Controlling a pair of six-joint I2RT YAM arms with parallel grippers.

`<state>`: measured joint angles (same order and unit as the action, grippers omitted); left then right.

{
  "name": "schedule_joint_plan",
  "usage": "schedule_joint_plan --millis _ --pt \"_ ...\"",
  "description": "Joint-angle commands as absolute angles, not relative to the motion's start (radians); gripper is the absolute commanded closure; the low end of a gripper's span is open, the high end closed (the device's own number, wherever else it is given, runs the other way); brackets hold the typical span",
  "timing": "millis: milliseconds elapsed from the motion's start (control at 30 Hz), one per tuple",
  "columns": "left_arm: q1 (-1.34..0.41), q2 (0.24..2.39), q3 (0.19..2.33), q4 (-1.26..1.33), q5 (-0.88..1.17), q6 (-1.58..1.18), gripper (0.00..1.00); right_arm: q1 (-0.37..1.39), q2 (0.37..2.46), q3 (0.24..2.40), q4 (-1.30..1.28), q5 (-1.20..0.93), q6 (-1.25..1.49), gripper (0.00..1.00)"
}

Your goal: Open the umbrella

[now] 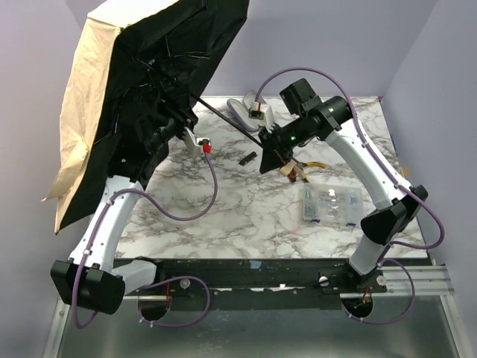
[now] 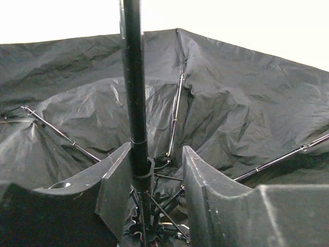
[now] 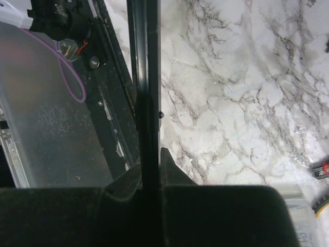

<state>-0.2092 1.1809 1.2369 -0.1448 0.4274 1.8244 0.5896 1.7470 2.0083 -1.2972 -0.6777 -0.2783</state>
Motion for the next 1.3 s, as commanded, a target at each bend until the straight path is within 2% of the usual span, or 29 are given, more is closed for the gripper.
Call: schedule_joint_plan --millis 0,200,333,467,867,1067,1267 --pt "-0.205 1.144 1.137 -0.112 0.441 1.779 0.56 0.586 1.68 2.007 -1.113 -0.779 -0.219 1.0" --pt "-0.206 1.174 1.118 -0.062 0.391 1.747 0.56 0.586 1.671 1.992 -1.135 -0.797 -0.25 1.0" --pt "-0.188 1.212 1.132 -0.005 0.322 1.728 0.66 0.587 1.645 1.959 -1.152 -0.788 -0.3 1.0" --pt "-0.148 1.263 1.149 0.094 0.254 1.725 0.67 0.586 1.61 1.907 -1.182 -0.751 -0.367 1.0" --pt "-0.01 1.452 1.341 0.28 0.102 1.739 0.74 0.587 1.503 1.696 -1.175 -0.632 -0.478 1.0" --pt "-0.016 1.442 1.345 0.218 0.147 1.75 0.75 0.585 1.524 1.701 -1.102 -0.642 -0.418 1.0" --pt "-0.009 1.508 1.428 0.214 0.047 1.72 0.76 0.586 1.496 1.658 -1.126 -0.613 -0.438 1.0"
